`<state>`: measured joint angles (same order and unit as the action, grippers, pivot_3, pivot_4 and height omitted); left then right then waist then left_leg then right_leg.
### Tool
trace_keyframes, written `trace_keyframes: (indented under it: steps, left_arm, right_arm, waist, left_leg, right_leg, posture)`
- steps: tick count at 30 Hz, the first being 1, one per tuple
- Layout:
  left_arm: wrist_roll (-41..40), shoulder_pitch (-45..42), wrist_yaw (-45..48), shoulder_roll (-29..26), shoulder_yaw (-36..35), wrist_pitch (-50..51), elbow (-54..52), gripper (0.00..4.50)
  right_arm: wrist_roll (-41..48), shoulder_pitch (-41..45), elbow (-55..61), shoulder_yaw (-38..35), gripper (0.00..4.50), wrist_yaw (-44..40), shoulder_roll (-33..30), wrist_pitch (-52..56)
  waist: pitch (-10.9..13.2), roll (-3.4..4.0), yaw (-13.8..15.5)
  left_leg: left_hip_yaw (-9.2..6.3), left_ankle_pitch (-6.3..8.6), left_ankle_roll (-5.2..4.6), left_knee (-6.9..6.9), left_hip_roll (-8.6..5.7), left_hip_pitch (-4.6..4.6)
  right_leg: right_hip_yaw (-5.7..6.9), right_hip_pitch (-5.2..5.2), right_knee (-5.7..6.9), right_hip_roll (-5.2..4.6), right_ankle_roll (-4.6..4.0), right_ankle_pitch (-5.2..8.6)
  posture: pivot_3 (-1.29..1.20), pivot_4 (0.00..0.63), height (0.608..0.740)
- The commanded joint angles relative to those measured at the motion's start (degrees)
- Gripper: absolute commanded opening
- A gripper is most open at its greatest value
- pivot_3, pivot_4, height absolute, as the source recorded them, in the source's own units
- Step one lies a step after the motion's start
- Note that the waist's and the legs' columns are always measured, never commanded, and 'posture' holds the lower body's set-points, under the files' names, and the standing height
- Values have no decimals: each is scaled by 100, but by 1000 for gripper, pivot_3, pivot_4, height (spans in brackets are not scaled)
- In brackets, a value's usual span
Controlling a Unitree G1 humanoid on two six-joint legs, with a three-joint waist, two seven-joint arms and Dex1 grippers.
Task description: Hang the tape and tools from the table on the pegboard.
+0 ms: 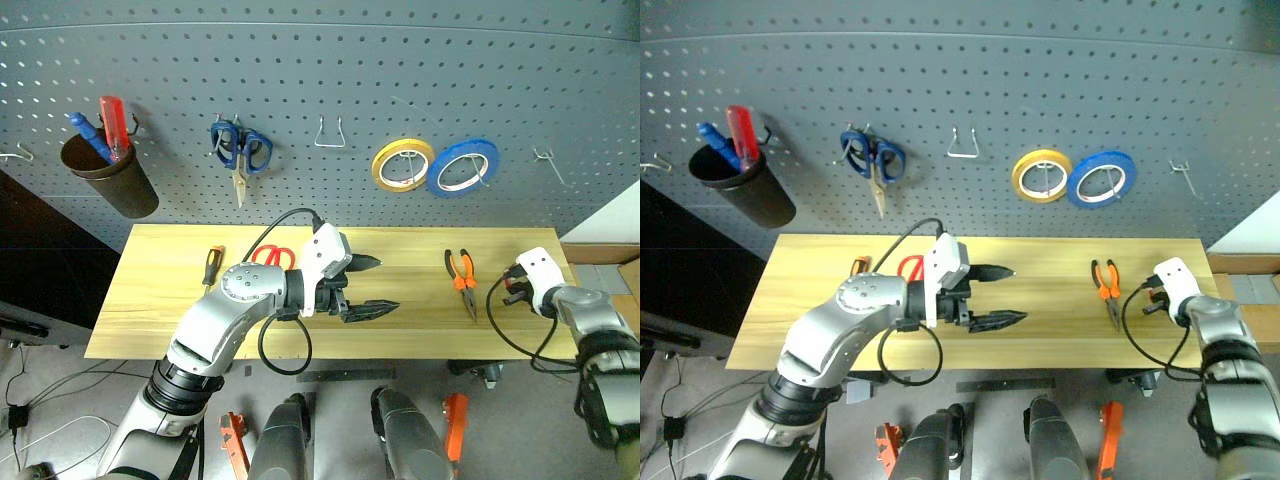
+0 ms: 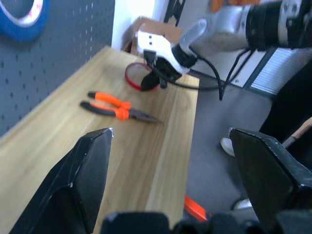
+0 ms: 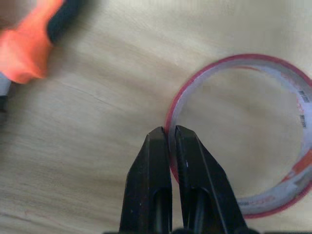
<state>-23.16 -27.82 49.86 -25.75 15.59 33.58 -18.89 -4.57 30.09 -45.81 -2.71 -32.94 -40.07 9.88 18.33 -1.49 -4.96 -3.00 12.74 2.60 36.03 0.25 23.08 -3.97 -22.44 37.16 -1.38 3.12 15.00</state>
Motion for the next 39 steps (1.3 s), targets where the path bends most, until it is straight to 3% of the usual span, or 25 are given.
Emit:
trace_keyframes:
  steps: [1,4,7,12,17,26,30,33,39]
  left_arm:
    - [261,-70,-103,138,-45,-638,-40,4115]
    - [461,-158,-317,368,-181,-1188,214,4115]
    - [517,-173,-340,526,-234,-1584,364,4115]
    - [583,-229,-353,706,-185,-1758,530,4115]
    - [731,-316,-438,895,-162,-2014,737,4115]
    - [834,-422,-488,1055,-187,-2202,916,4115]
    - [836,-409,-541,1053,-245,-2171,934,4115]
    - [869,-389,-526,943,-304,-2230,998,4115]
    - [1244,-369,-151,349,-311,-2781,1488,4115]
  right_arm:
    - [298,-1144,2818,-691,26,333,-92,657]
    - [390,-2203,5198,-1229,26,724,215,1283]
    - [398,-2672,6841,-1459,26,1133,622,1894]
    - [305,-2468,8134,-1417,26,1557,964,2514]
    - [461,-1579,7729,-1427,26,1688,975,2694]
    - [1097,-24,5143,-1699,26,1729,1218,2228]
    - [1256,208,4426,-1728,26,1749,1272,1950]
    - [1458,-125,4706,-1707,559,1742,1497,2085]
    - [1640,-1065,6187,-1369,2558,2036,1918,3324]
  waist:
    - [-2,2,8]
    - [-5,7,23]
    - [-6,10,-20]
    - [-6,10,-39]
    - [-5,9,-61]
    - [-5,9,-84]
    - [-5,9,-111]
    - [-5,9,-111]
    - [-7,13,-110]
  left_leg:
    - [0,1,2,1,10,4]
    - [-5,4,8,4,19,17]
    - [1,5,9,11,26,31]
    - [10,3,9,46,28,69]
    - [10,2,5,90,26,82]
    - [10,0,-3,87,25,91]
    - [7,1,-5,83,24,94]
    - [6,2,-6,81,25,96]
    - [6,2,-6,84,26,100]
  right_leg:
    - [0,-2,0,0,1,1]
    - [4,-14,2,6,9,5]
    - [-8,-41,12,11,31,16]
    - [-14,-96,69,22,32,17]
    - [-16,-96,83,24,40,13]
    - [-16,-100,79,24,13,-12]
    - [-12,-102,80,22,12,-12]
    - [-11,-104,81,22,11,-12]
    - [-12,-110,86,20,11,-12]
  posture:
    - [-130,304,740]
    - [-156,311,740]
    - [-178,317,740]
    - [-191,320,740]
    - [-189,316,740]
    - [-169,312,740]
    - [-157,312,740]
    - [-151,311,740]
    - [-158,302,740]
